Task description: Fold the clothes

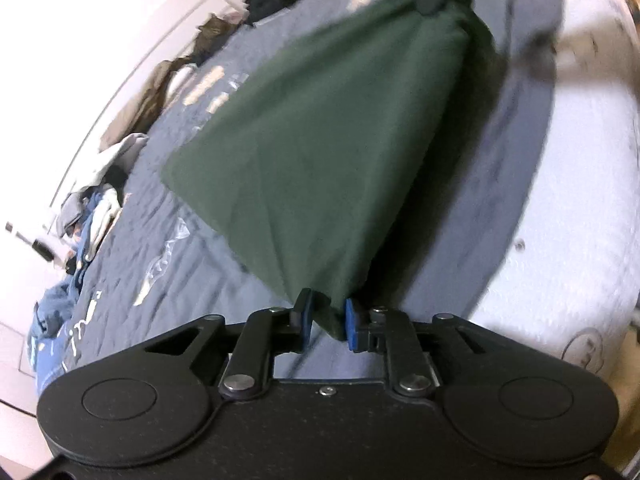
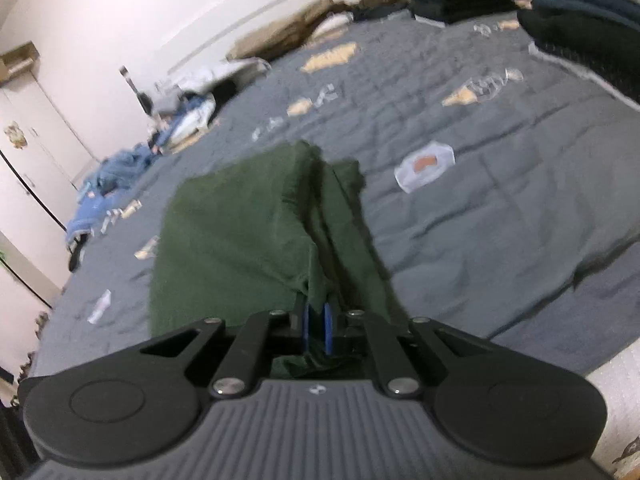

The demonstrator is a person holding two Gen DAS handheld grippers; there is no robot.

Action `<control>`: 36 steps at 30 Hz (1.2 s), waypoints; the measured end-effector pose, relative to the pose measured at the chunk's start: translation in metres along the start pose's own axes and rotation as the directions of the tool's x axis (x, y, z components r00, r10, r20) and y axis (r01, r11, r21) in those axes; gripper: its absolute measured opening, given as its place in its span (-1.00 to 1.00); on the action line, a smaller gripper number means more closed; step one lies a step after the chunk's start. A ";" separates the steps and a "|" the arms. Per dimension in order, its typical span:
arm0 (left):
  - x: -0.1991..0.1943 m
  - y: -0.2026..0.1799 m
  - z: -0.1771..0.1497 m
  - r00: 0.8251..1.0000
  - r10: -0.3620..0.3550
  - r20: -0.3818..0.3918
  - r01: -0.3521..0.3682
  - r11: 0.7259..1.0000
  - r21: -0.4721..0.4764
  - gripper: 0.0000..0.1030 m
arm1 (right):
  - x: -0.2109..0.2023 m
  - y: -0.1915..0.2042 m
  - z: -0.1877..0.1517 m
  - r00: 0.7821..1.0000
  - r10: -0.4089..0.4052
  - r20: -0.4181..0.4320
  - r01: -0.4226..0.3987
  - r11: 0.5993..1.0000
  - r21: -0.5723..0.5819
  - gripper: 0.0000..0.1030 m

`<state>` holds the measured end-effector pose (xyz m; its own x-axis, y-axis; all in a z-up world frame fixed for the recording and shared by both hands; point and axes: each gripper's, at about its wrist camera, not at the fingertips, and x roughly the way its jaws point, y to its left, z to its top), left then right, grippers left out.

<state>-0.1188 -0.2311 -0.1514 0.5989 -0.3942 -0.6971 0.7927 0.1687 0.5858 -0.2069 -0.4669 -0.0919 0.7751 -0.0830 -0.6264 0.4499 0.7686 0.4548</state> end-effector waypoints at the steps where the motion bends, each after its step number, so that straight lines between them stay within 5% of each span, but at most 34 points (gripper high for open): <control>1: 0.000 -0.002 0.000 1.000 -0.002 -0.005 0.002 1.000 0.007 -0.64 | 0.002 -0.001 0.001 1.000 -0.015 0.002 0.015 1.000 -0.004 -0.87; 8: -0.008 0.016 -0.005 0.998 -0.065 -0.010 0.064 0.994 -0.092 -0.63 | 0.000 0.002 0.001 0.999 -0.044 -0.027 0.041 0.996 -0.080 -0.80; 11: -0.020 0.035 -0.006 0.989 -0.145 0.029 0.148 0.970 -0.193 -0.43 | -0.008 0.000 0.004 0.999 -0.024 -0.043 0.021 0.998 -0.067 -0.73; 16: -0.047 0.076 -0.007 0.946 -0.235 0.222 0.309 0.859 -0.409 0.02 | -0.026 -0.015 0.014 1.000 0.014 -0.013 -0.013 1.000 0.027 -0.41; 22: -0.050 0.108 -0.004 0.921 -0.170 0.350 0.364 0.693 -0.622 0.22 | -0.033 -0.020 0.036 0.997 0.059 0.053 -0.063 0.995 0.082 -0.24; 27: -0.045 0.128 -0.002 0.910 -0.114 0.400 0.385 0.594 -0.707 0.29 | -0.023 -0.007 0.067 0.995 0.087 0.056 -0.090 0.995 0.051 -0.20; 36: -0.031 0.147 -0.006 0.929 -0.062 0.364 0.342 0.517 -0.785 0.37 | 0.023 0.034 0.131 0.996 0.085 -0.001 -0.084 0.986 -0.145 -0.19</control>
<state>-0.0197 -0.1891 -0.0461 0.4660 -0.7057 -0.5337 0.7036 0.6613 -0.2601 -0.1157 -0.5262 -0.0078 0.8101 -0.0171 -0.5861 0.3144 0.8565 0.4095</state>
